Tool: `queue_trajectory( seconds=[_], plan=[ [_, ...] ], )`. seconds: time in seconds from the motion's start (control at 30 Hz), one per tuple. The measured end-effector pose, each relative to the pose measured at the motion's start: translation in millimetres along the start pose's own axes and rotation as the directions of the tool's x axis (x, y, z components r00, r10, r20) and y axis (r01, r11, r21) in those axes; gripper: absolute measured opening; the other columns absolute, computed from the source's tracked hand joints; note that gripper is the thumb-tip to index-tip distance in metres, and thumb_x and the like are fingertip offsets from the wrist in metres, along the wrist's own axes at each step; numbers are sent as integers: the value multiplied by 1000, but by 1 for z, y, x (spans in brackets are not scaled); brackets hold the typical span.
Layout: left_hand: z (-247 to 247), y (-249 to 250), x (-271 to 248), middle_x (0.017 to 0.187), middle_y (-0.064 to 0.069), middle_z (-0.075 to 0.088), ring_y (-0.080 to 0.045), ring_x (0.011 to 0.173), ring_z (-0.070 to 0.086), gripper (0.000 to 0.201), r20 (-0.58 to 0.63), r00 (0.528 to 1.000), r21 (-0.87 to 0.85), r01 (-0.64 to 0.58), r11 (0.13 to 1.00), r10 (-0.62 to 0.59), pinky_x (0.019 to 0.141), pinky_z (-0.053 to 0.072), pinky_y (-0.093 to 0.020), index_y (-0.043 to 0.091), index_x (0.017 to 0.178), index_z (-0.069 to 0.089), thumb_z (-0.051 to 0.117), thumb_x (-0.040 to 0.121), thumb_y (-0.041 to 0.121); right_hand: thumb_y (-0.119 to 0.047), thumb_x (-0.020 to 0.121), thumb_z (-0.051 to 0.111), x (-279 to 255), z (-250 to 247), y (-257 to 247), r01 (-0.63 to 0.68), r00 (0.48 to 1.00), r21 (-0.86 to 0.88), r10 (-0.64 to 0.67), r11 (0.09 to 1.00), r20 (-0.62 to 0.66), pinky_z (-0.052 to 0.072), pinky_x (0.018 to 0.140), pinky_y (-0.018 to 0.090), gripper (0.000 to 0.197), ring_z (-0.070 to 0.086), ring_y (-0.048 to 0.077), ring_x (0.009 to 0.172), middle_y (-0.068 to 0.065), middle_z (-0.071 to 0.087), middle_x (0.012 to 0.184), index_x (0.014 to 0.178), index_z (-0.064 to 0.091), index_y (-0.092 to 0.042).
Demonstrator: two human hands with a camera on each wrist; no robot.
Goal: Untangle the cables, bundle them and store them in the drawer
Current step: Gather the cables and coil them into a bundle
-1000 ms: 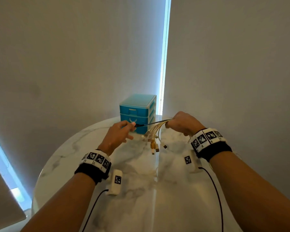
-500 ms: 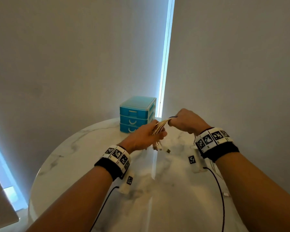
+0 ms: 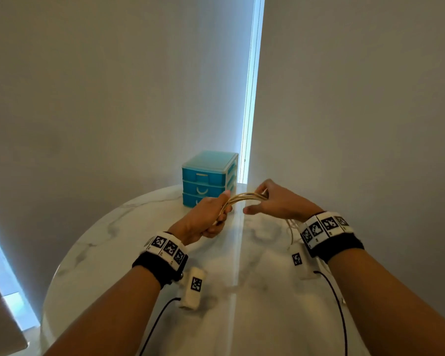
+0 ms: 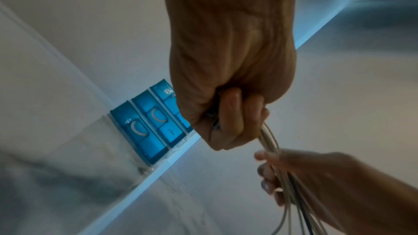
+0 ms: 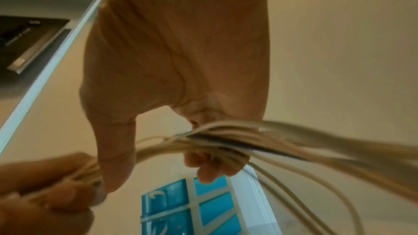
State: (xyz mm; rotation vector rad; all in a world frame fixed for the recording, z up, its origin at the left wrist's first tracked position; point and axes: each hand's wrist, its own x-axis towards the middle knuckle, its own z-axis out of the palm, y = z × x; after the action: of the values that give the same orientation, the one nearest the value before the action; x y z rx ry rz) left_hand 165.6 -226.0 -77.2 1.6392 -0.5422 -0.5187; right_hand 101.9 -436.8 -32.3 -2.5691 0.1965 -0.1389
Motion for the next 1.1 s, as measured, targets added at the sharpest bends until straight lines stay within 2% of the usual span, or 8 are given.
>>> queue_trajectory(
  seconds=[0.13,0.27,0.4,0.53,0.67,0.77,0.9,1.1],
  plan=[
    [-6,-3,2,63,3,41,-12,48,28,48,-101,992,118,87,989,-75,44,24,-23,20,83,54,39,111,56,-36,84,85,-17,25,-4,307,858,-15,-284,951,-429,43,102,33,61,50,11,120,-8,51,128,135,52,-28],
    [-3,9,1,61,4,43,-10,46,30,45,-124,984,250,156,956,-128,44,27,-22,19,85,55,39,112,52,-24,83,79,-23,54,-25,232,934,-312,-300,921,-192,44,103,32,64,45,20,130,-1,47,140,140,51,-23],
    [-1,14,1,71,-1,51,-12,51,39,50,-260,964,355,143,924,-50,46,34,-23,13,93,63,37,112,51,-37,92,72,-38,61,-42,66,865,-8,-62,998,-497,39,61,18,18,61,12,82,-9,60,90,98,63,-22],
    [5,15,-3,91,-9,71,-14,59,53,59,-331,937,486,67,871,113,50,43,-23,10,104,68,31,112,56,-71,102,50,-54,75,-48,38,925,221,50,975,-377,51,60,28,62,60,12,54,-4,63,57,66,66,-22],
    [26,19,-16,97,0,69,-11,63,58,49,-172,977,566,-10,824,130,53,46,-20,21,105,65,31,112,56,-67,107,42,-25,87,-35,-126,988,956,125,264,96,59,102,47,62,73,26,117,8,79,120,133,68,-17],
    [26,10,-14,86,-3,72,-15,62,63,55,-83,992,477,-39,878,90,59,55,-27,23,104,66,35,106,69,-52,114,35,-15,90,-34,23,995,997,102,-69,-15,49,112,49,60,65,28,134,9,76,131,123,76,-10],
    [16,2,-5,100,-4,79,-21,79,80,69,-298,954,-25,-40,999,31,68,66,-36,23,125,63,49,92,81,-52,113,39,-2,88,-37,210,971,882,192,-423,-140,59,98,46,51,77,28,95,13,74,90,91,65,-14],
    [34,-12,16,108,-15,72,-24,85,70,62,-262,943,-601,6,799,-204,67,57,-34,6,116,67,47,105,63,-46,111,49,15,76,-25,227,972,755,95,-615,-215,34,41,24,50,28,10,38,-5,30,50,69,46,-21]
  ],
)
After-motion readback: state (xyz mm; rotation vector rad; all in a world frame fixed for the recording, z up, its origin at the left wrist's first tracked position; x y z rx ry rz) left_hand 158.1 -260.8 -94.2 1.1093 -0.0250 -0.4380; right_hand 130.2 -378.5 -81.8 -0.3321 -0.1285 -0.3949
